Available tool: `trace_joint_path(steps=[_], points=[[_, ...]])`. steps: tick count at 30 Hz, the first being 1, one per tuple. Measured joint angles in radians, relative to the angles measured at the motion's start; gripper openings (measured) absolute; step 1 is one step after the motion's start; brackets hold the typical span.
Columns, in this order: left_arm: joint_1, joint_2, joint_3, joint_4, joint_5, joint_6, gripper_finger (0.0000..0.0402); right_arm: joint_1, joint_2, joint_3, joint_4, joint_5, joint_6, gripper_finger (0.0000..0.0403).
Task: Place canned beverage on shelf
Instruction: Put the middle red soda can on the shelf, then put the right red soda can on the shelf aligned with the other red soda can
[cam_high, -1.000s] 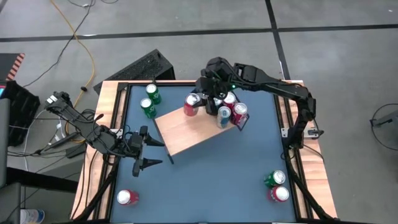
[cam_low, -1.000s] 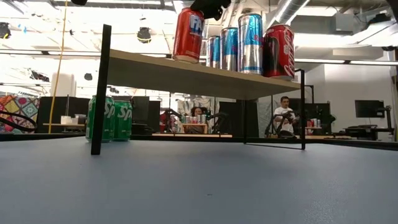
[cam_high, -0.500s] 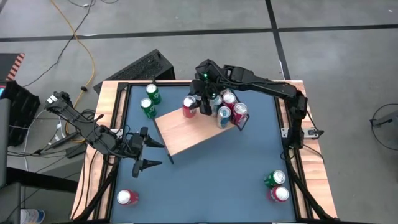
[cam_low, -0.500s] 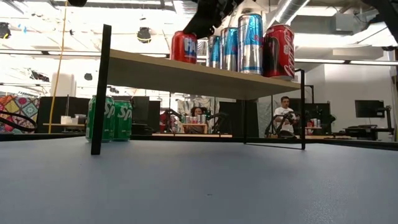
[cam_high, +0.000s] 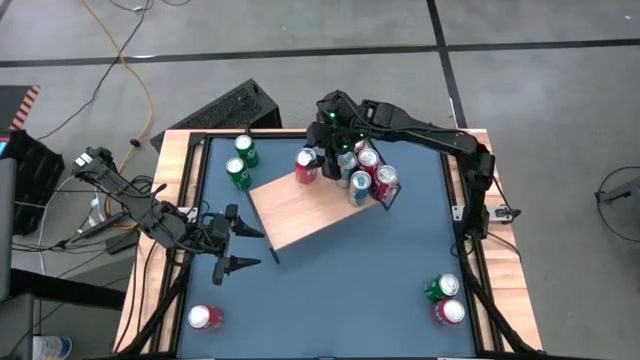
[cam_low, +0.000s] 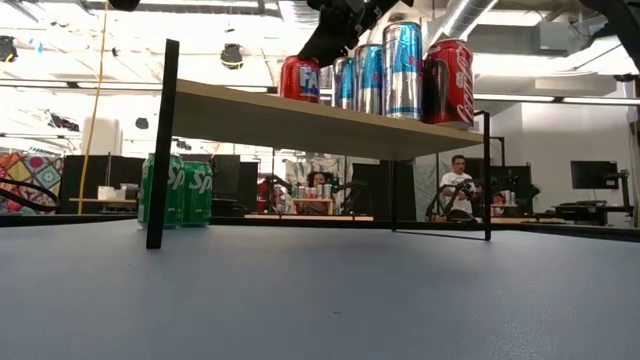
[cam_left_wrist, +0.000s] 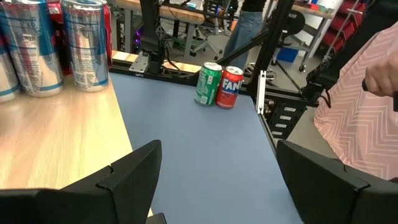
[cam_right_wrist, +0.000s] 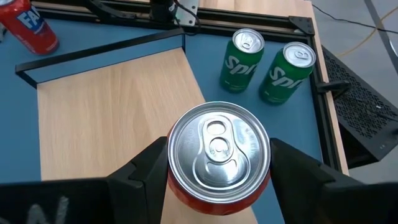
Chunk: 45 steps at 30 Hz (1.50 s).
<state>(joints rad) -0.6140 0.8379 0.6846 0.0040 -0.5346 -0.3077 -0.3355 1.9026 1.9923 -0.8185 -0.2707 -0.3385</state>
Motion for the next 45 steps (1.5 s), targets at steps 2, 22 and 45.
trace_joint_path(steps=[2, 22, 45], points=[[0.000, 0.000, 0.000, 0.000, 0.000, 0.000, 0.0303, 0.000, 0.000, 0.001, -0.011, -0.001, 0.000, 0.0231], [0.000, 0.000, 0.000, -0.014, 0.000, 0.008, 0.0303, 0.022, -0.008, 0.000, -0.043, 0.014, -0.011, 0.0286], [0.000, 0.000, 0.000, -0.014, 0.000, 0.007, 0.0303, 0.116, -0.010, 0.310, -0.341, 0.147, -0.008, 0.0292]])
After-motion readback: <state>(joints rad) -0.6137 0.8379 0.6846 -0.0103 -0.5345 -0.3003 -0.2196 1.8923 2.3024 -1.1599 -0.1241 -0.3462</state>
